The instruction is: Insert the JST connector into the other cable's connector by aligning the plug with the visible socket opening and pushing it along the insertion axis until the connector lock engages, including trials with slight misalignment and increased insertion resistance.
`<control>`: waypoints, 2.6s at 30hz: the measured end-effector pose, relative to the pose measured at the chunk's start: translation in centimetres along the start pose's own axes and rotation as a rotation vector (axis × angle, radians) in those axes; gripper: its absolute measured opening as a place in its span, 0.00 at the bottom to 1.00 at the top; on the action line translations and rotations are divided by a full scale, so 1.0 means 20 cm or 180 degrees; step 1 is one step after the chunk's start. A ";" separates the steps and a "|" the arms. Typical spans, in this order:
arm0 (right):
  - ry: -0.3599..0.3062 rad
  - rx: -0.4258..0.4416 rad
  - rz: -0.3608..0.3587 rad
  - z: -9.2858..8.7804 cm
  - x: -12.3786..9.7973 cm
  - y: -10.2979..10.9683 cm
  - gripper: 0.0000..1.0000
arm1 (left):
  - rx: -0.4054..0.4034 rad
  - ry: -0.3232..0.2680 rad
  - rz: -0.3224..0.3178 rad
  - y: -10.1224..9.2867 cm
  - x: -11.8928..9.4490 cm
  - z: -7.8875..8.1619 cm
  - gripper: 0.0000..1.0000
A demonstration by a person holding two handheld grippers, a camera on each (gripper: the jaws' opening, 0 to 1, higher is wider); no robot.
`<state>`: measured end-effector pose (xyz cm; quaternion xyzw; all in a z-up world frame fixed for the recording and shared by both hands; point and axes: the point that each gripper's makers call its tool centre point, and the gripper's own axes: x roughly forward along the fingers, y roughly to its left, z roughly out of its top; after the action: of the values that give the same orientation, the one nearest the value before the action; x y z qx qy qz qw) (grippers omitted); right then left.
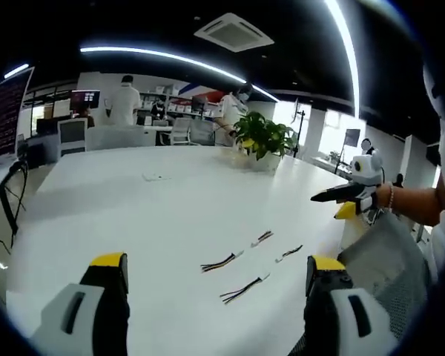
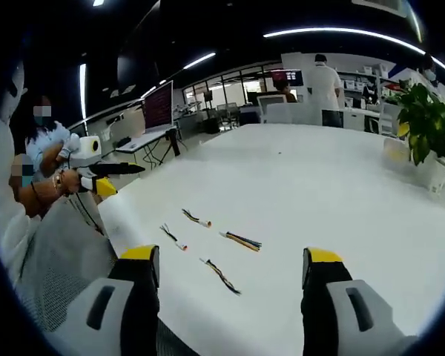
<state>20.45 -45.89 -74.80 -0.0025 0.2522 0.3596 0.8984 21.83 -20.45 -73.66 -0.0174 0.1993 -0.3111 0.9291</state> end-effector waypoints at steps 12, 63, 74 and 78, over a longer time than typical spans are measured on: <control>0.0017 -0.0132 0.0053 0.05 0.07 -0.06 0.73 | 0.0100 0.0082 -0.0111 0.03 0.10 0.02 0.99; 0.0362 -0.0650 0.0425 0.05 0.32 -0.16 0.60 | 0.0690 0.0298 -0.0616 0.04 0.42 0.00 0.94; 0.0443 -0.0775 0.0582 0.03 0.37 -0.14 0.55 | 0.0880 0.0383 -0.0816 0.00 0.48 -0.03 0.88; 0.0486 -0.0836 0.0634 0.02 0.39 -0.14 0.53 | 0.0927 0.0396 -0.0871 0.00 0.50 -0.04 0.87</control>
<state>27.20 -42.79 -78.53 -0.1221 0.2695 0.4754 0.8285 28.75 -26.21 -78.01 0.1095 0.2050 -0.4604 0.8568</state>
